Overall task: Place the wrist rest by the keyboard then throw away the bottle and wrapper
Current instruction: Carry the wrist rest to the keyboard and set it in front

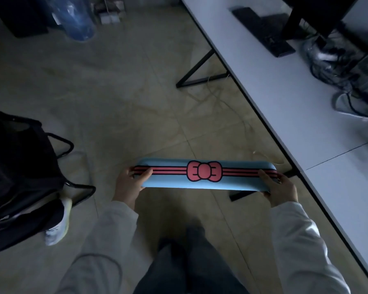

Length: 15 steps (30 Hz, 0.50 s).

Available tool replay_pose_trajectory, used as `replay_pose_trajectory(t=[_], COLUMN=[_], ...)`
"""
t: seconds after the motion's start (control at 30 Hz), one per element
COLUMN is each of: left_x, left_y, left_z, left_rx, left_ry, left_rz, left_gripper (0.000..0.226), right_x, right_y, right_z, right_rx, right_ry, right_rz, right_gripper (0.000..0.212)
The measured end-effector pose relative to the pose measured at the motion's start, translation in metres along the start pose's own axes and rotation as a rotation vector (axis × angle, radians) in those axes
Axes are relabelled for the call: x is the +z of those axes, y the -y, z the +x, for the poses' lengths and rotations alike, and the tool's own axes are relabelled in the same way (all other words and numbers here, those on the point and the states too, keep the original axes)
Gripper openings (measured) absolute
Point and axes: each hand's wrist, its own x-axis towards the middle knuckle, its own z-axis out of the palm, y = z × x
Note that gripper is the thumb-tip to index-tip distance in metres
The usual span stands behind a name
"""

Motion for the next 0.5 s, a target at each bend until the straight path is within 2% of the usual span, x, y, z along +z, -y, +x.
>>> replay_pose_trajectory(t=[0.1, 0.2, 0.27, 0.33, 0.43, 0.5], left_x=[0.010, 0.025, 0.037, 0.052, 0.080, 0.096], left_y=[-0.018, -0.041, -0.060, -0.083, -0.121, -0.146], left_z=[0.029, 0.062, 0.087, 0.112, 0.139, 0.156], left_rx=[0.007, 0.007, 0.017, 0.035, 0.074, 0.092], left_ry=[0.002, 0.009, 0.020, 0.028, 0.043, 0.054], left_rz=[0.017, -0.012, -0.004, -0.009, 0.017, 0.033], left_gripper=[0.039, 0.044, 0.046, 0.038, 0.009, 0.008], right_x=[0.021, 0.040, 0.055, 0.069, 0.087, 0.097], right_y=[0.011, 0.028, 0.041, 0.058, 0.082, 0.098], right_z=[0.021, 0.050, 0.070, 0.095, 0.134, 0.158], right_rx=[0.021, 0.025, 0.017, 0.004, -0.005, -0.005], right_ry=[-0.027, -0.034, -0.043, -0.044, -0.039, -0.045], right_rz=[0.005, 0.020, 0.008, 0.022, 0.041, 0.019], right_gripper=[0.040, 0.030, 0.036, 0.042, 0.036, 0.028])
